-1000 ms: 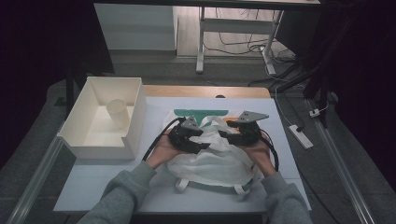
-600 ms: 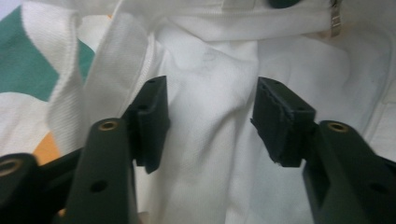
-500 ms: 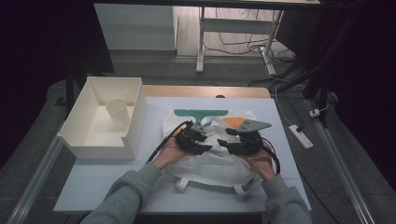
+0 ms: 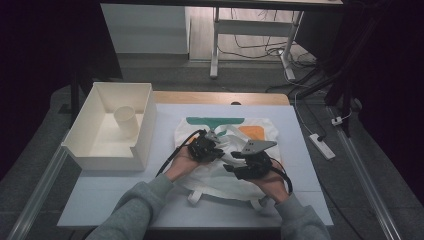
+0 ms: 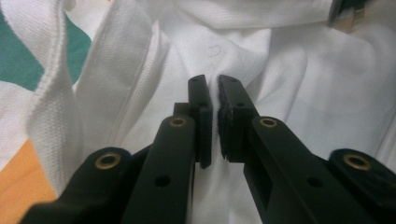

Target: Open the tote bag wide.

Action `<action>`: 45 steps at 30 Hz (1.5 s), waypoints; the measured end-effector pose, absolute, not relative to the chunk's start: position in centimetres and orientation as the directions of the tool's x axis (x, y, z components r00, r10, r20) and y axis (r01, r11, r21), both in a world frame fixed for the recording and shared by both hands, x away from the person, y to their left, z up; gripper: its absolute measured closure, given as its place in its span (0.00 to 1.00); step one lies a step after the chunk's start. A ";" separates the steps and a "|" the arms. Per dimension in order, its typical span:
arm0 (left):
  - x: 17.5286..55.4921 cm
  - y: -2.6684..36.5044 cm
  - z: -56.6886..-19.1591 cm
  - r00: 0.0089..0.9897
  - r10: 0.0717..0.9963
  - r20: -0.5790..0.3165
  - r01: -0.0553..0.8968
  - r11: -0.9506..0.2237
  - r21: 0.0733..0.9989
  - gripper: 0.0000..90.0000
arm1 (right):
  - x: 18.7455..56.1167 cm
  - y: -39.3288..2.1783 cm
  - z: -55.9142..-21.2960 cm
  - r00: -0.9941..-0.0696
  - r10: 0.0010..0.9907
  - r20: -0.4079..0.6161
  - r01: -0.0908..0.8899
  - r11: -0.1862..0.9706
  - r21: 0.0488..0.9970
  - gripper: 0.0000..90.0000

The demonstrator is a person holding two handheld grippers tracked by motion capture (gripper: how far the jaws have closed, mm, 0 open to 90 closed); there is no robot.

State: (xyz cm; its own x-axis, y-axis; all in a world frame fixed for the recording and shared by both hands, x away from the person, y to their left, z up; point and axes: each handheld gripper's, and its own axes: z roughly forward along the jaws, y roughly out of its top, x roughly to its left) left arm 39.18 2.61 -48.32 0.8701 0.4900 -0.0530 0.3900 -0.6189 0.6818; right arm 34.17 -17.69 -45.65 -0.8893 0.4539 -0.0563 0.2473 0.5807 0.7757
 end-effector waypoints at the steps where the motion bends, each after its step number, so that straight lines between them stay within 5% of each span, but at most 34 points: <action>1: 39.2 2.7 -48.3 0.869 0.491 -0.057 0.392 -0.616 0.683 0.94 | 34.2 -17.7 -45.6 -0.889 0.454 -0.056 0.247 0.581 0.776 0.51; 22: 39.3 3.1 -48.0 0.860 0.502 -0.093 0.411 -0.574 0.708 0.94 | 35.1 -15.4 -49.2 -0.879 0.468 -0.094 0.287 0.676 0.678 0.58; 34: 39.3 3.2 -47.9 0.860 0.502 -0.092 0.408 -0.568 0.715 0.94 | 35.5 -15.0 -50.3 -0.876 0.465 -0.125 0.283 0.707 0.648 0.89; 45: 39.3 3.4 -47.8 0.860 0.503 -0.089 0.403 -0.560 0.724 0.94 | 35.2 -14.9 -50.5 -0.875 0.457 -0.161 0.258 0.720 0.644 0.98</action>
State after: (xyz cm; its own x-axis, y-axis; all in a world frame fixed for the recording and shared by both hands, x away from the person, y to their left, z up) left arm 39.31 3.38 -47.77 0.8596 0.5032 -0.0891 0.4030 -0.5603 0.7236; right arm 35.16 -14.93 -50.55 -0.8748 0.4570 -0.1606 0.2579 0.7201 0.6442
